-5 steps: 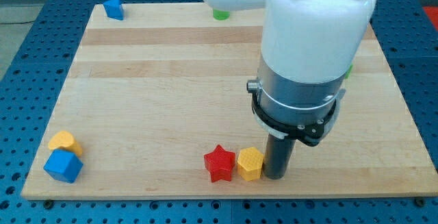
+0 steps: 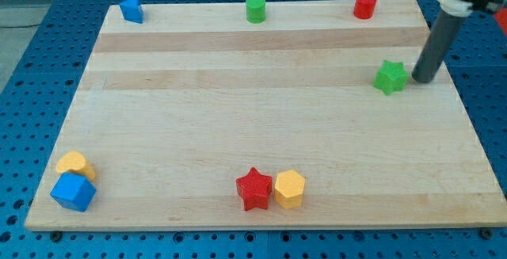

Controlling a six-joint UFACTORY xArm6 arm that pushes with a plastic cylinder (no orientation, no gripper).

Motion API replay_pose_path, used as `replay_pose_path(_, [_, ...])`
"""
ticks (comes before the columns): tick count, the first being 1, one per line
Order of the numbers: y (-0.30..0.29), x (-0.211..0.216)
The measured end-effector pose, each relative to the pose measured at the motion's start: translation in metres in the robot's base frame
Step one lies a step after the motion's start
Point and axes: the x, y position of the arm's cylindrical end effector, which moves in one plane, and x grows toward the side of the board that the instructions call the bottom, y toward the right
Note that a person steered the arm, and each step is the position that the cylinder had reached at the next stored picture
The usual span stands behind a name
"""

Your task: Push the green star above the red star and yellow hexagon

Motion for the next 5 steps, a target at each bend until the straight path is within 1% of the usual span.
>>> replay_pose_path(1, [-0.047,-0.003])
replay_pose_path(2, [-0.083,0.009])
replay_pose_path(5, [-0.14,0.074])
